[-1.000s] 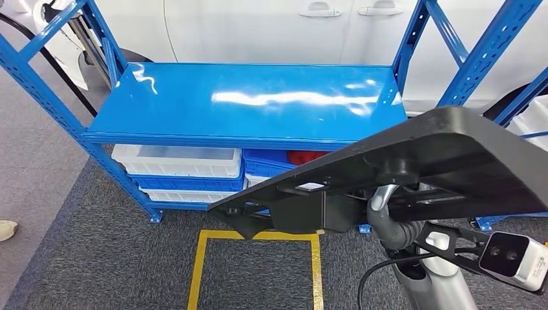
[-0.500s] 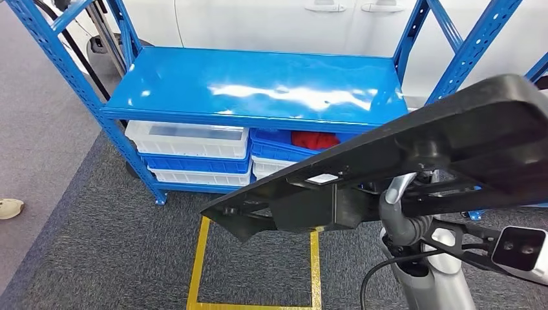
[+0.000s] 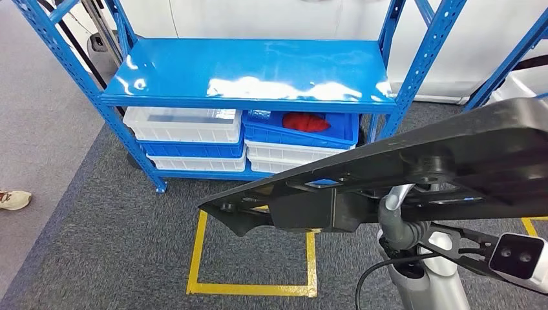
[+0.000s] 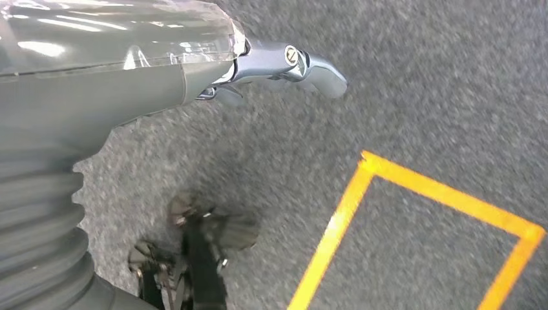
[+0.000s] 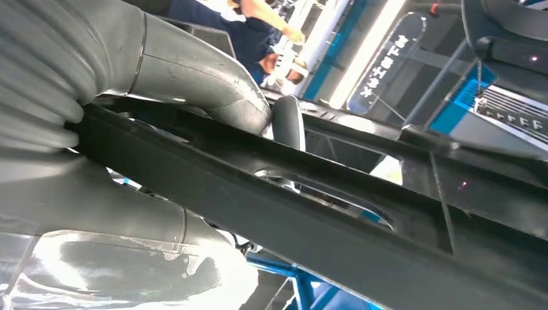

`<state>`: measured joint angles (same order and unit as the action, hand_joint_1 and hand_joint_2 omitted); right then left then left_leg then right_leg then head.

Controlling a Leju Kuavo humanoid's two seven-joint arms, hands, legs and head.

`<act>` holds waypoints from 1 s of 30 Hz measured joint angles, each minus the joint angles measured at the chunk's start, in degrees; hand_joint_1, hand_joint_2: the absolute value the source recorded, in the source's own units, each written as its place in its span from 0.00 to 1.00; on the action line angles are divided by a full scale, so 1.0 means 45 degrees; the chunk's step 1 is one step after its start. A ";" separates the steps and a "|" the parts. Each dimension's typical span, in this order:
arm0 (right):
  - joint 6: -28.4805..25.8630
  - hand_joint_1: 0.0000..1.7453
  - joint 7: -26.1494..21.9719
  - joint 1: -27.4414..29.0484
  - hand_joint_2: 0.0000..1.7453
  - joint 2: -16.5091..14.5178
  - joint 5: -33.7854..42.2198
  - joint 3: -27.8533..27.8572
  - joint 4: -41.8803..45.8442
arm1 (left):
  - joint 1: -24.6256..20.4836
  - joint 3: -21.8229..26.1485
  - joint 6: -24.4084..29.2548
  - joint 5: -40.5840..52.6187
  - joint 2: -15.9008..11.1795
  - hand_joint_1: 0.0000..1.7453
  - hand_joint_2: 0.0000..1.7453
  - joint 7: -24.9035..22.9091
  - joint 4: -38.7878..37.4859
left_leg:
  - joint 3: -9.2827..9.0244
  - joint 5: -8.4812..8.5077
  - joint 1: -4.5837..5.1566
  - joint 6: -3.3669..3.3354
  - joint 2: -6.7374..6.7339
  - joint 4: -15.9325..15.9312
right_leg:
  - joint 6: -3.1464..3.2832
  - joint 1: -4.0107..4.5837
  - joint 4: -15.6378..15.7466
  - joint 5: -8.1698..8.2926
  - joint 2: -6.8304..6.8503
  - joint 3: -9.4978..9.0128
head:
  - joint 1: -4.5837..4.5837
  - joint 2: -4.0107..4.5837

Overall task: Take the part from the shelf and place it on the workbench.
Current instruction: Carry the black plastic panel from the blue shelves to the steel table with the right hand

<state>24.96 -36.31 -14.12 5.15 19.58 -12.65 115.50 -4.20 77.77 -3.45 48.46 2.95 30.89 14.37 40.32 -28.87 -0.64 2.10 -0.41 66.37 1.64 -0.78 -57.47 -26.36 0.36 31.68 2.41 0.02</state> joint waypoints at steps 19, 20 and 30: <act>-0.0044 1.00 -0.0760 0.0710 1.00 -0.0147 -0.1655 0.0944 -0.0165 | -0.0020 -0.0039 -0.0140 0.0106 -0.0161 0.00 1.00 -0.0102 0.0008 | -0.2209 0.0601 0.0191 -0.0809 0.0384 -0.2250 | -0.0608 0.0045 -0.3400 -0.0718 -0.0084 0.2289 | -0.0002 0.0000; -0.0037 1.00 -0.0766 0.0732 1.00 -0.0135 -0.1721 0.0957 -0.0172 | -0.0023 -0.0039 -0.0162 0.0089 -0.0168 0.00 1.00 -0.0109 0.0008 | -0.2173 0.0616 0.0226 -0.0809 0.0497 -0.2217 | -0.0514 0.0075 -0.2742 -0.0365 -0.0151 0.1849 | -0.0002 0.0000; 0.0526 1.00 -0.0764 0.0414 1.00 0.0164 -0.3142 0.0830 -0.0393 | -0.0138 -0.0026 -0.0348 -0.0109 -0.0383 0.00 1.00 -0.0313 -0.0007 | -0.1164 0.0012 0.0069 -0.0248 0.0569 -0.0845 | -0.0082 0.0051 0.0454 0.0522 -0.0155 0.0145 | -0.0002 0.0000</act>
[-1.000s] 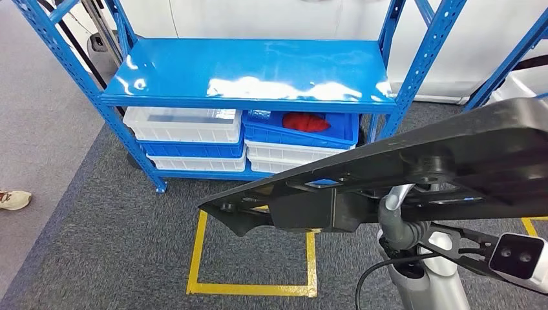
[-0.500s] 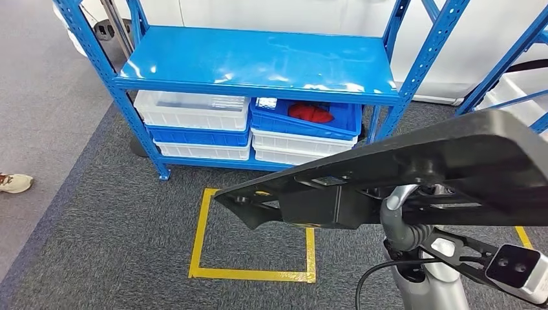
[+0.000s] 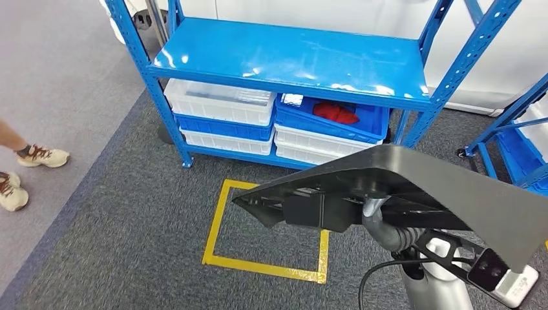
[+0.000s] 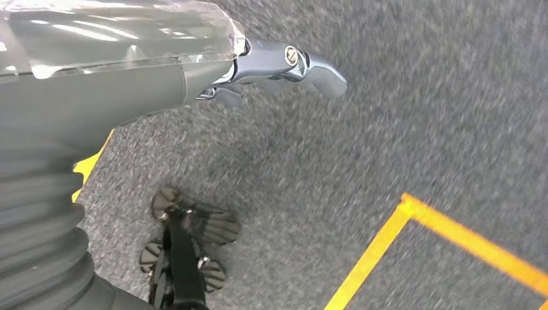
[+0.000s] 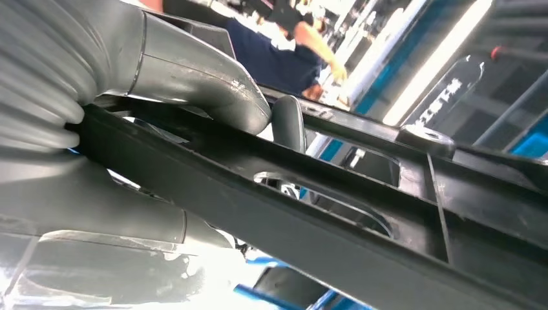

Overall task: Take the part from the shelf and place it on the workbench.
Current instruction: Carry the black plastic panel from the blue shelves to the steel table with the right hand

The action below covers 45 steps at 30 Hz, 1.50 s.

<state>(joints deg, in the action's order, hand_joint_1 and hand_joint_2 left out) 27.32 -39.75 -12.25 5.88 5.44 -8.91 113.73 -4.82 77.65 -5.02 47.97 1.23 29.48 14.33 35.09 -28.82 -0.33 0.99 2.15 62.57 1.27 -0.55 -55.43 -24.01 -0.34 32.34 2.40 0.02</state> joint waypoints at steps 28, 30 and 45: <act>-0.0227 1.00 0.0328 -0.0999 1.00 0.0896 -0.0223 -0.1060 0.0014 | 0.0021 0.0041 0.0079 -0.0095 -0.0345 0.00 1.00 -0.0260 -0.0022 | 0.0175 0.1419 -0.0078 -0.0011 0.1080 -0.1038 | -0.0231 -0.0060 -0.0427 -0.0538 -0.0466 -0.0228 | -0.0004 0.0000; -0.0269 1.00 0.0416 -0.1153 1.00 0.0883 -0.0178 -0.1195 0.0022 | 0.0015 0.0042 0.0133 -0.0122 -0.0338 0.00 1.00 -0.0269 -0.0036 | 0.0581 0.0868 -0.0048 0.0086 0.0370 -0.0175 | -0.0122 -0.0116 -0.0284 -0.0442 -0.0088 -0.0263 | 0.0002 0.0000; -0.1308 1.00 0.1598 -0.2073 1.00 0.0541 0.0205 -0.3164 0.0447 | 0.0070 0.0273 0.0830 -0.0295 -0.0273 0.00 1.00 -0.0250 -0.0087 | -0.0285 0.1178 -0.0146 -0.0387 -0.0672 -0.1195 | -0.0679 -0.0024 -0.1188 -0.1183 0.1035 0.0005 | 0.0002 0.0000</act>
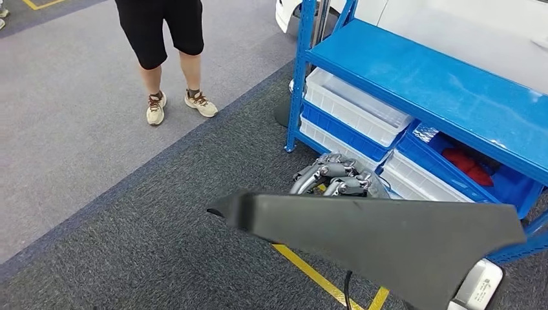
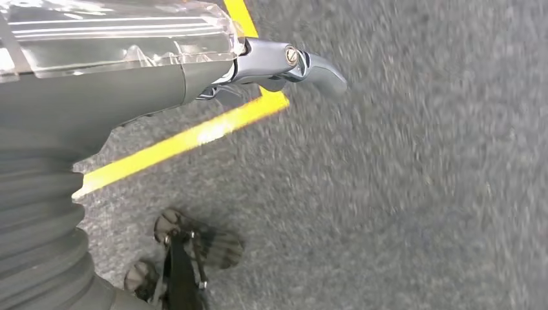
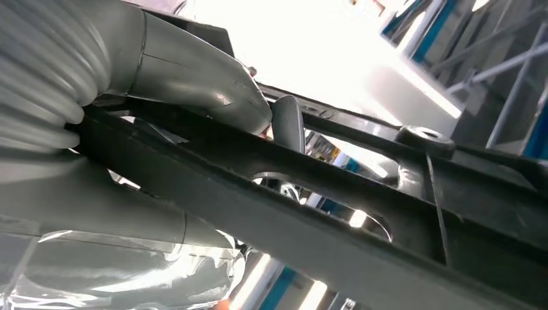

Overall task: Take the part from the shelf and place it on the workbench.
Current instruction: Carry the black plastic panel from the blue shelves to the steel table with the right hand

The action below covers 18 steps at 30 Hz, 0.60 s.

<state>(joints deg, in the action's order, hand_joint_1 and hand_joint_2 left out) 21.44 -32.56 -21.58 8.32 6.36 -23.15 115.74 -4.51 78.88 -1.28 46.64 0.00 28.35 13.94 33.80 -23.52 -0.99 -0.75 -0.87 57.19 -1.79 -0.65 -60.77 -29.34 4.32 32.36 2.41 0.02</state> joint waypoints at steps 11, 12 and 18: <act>-0.0062 1.00 -0.0035 0.0284 1.00 0.0109 -0.0016 -0.0129 0.0154 | -0.0016 0.0010 -0.0034 -0.0004 0.0013 0.00 1.00 -0.0249 -0.0018 | 0.0348 0.0225 0.0112 0.0113 0.1852 0.0139 | 0.0382 0.0023 0.0610 0.0575 -0.2037 -0.0104 | 0.0000 0.0000; -0.0079 1.00 -0.0028 0.0293 1.00 0.0111 -0.0010 -0.0136 0.0162 | 0.0012 0.0019 -0.0023 -0.0024 0.0011 0.00 1.00 -0.0321 -0.0018 | 0.0393 0.0270 0.0087 0.0206 0.1998 0.0108 | 0.0392 0.0024 0.0662 0.0613 -0.1875 -0.0112 | 0.0001 0.0000; 0.0078 1.00 -0.0420 0.0647 1.00 0.0226 0.0197 -0.0146 0.0153 | 0.0011 0.0131 -0.0065 -0.0185 0.0044 0.00 1.00 -0.0413 -0.0020 | 0.1808 -0.1259 0.0053 0.0512 0.0408 0.3057 | 0.0616 0.0006 0.0946 0.0734 -0.0719 -0.0268 | 0.0002 0.0000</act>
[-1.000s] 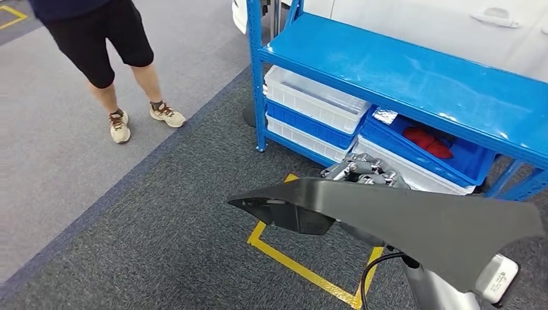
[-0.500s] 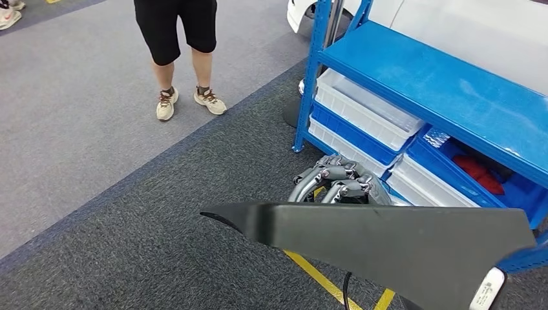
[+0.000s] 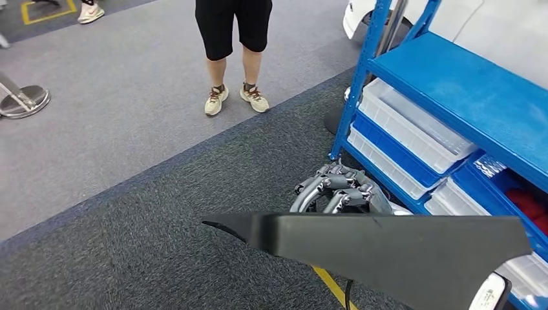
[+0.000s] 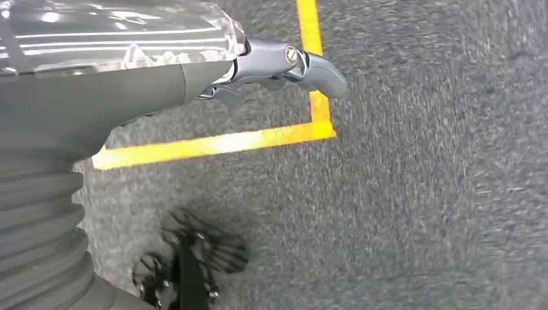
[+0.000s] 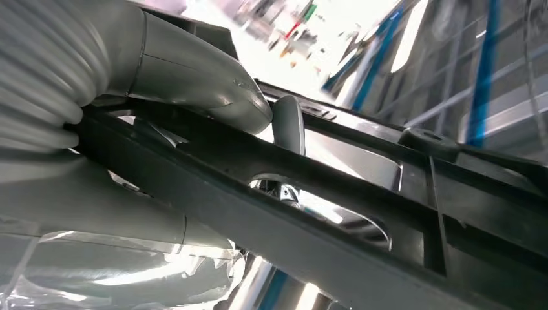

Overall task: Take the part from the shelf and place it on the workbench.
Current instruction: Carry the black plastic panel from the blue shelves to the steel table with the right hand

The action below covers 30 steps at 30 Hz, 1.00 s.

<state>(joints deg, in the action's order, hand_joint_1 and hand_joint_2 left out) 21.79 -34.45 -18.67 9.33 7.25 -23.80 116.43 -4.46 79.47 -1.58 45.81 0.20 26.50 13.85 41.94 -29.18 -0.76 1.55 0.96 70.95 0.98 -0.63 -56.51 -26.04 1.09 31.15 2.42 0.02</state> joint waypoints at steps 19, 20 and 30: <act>0.0676 1.00 -0.0283 0.0117 1.00 0.0276 0.0109 0.0113 -0.0544 | 0.0064 0.0459 -0.0032 -0.0313 0.0060 0.00 1.00 0.0542 0.0001 | -0.1479 0.1372 0.0100 -0.0745 0.0737 -0.2828 | -0.0520 -0.0020 -0.2917 -0.1171 -0.0374 0.1298 | -0.0004 0.0000; 0.0663 1.00 -0.0332 0.0094 1.00 0.0327 0.0153 0.0114 -0.0567 | 0.0068 0.0471 -0.0027 -0.0316 0.0071 0.00 1.00 0.0548 0.0001 | -0.1473 0.1381 0.0106 -0.0729 0.0911 -0.2807 | -0.0440 -0.0018 -0.1983 -0.0719 -0.0662 0.0885 | -0.0004 0.0000; 0.0608 1.00 -0.0208 -0.0272 1.00 0.0393 0.0409 0.0098 -0.0782 | 0.0167 0.0514 0.0298 -0.0405 0.0047 0.00 1.00 0.0453 0.0016 | -0.0133 0.0147 0.0038 -0.0135 0.0058 -0.0344 | 0.0003 0.0051 -0.0028 -0.0018 -0.0005 0.0039 | 0.0001 0.0000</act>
<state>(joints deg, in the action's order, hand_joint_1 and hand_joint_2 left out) 24.52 -35.38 -19.89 11.10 9.09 -23.36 112.91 -3.71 81.78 -0.24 43.99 0.41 28.53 13.92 41.34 -28.52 -0.58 0.94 1.22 69.40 0.99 -0.40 -56.64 -26.12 1.06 31.33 2.43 0.02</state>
